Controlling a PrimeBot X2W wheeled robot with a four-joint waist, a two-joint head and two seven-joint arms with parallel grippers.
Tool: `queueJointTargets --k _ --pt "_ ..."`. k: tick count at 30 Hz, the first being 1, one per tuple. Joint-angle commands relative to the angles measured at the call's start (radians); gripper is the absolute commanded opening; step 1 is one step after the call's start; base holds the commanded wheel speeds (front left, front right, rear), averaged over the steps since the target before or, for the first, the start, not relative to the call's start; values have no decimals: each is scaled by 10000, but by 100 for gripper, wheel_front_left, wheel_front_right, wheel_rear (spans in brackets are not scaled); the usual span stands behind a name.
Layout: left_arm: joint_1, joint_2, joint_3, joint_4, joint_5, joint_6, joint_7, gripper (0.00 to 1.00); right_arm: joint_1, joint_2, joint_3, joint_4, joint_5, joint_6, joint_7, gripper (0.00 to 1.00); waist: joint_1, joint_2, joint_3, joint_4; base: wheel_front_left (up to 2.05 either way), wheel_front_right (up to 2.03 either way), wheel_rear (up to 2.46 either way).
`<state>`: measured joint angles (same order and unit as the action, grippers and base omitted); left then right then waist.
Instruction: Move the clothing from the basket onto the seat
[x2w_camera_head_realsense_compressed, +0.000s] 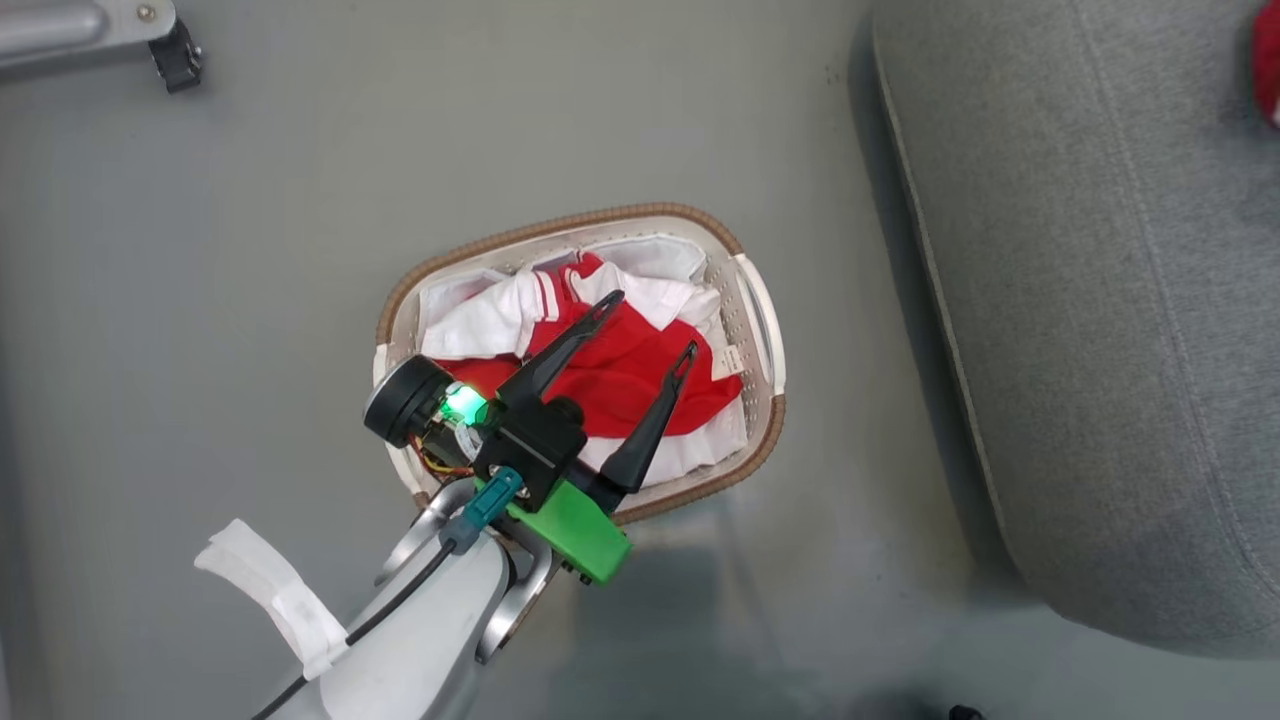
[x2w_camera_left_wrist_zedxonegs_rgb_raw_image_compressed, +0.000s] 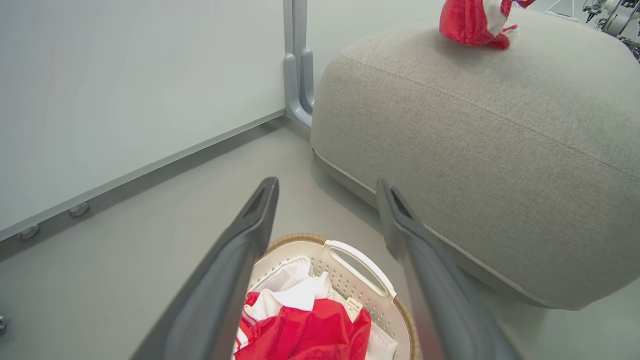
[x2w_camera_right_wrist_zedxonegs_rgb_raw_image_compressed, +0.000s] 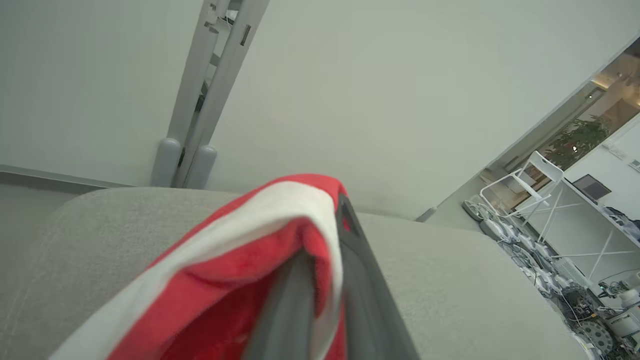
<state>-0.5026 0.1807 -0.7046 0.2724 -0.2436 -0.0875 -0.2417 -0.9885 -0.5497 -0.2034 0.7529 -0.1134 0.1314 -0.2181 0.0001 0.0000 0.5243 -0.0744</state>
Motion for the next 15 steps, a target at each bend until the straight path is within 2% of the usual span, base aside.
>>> queueJointTargets --k 1,7,8,10,11,12,15 --pt "-232 100 -3 -78 73 -3 38 100 171 99 -179 159 -128 -13 -86 0 -1 0 837 167 0 0 0" --pt "-187 172 -37 -250 -37 45 170 100 611 834 -846 776 -427 -13 -361 0 -1 0 972 -132 0 0 0" --pt "-161 173 -19 -257 -77 51 193 100 680 896 -938 767 -487 -13 -400 9 -1 0 962 -175 0 0 0" --pt "-109 201 0 -277 -136 86 225 100 909 1107 -1147 704 -573 -13 -456 44 -1 0 910 -275 0 0 0" --pt "-90 219 3 -280 -154 92 235 100 1010 1203 -1223 658 -600 -13 -457 69 -1 0 875 -303 0 0 0" --pt "-69 239 4 -287 -187 91 236 100 1120 1281 -1352 560 -588 -13 -469 100 -1 0 820 -331 0 0 0" --pt "-11 278 52 -285 -259 126 186 100 1547 1432 -1579 93 -488 -13 -476 100 -1 0 646 -392 0 0 0"
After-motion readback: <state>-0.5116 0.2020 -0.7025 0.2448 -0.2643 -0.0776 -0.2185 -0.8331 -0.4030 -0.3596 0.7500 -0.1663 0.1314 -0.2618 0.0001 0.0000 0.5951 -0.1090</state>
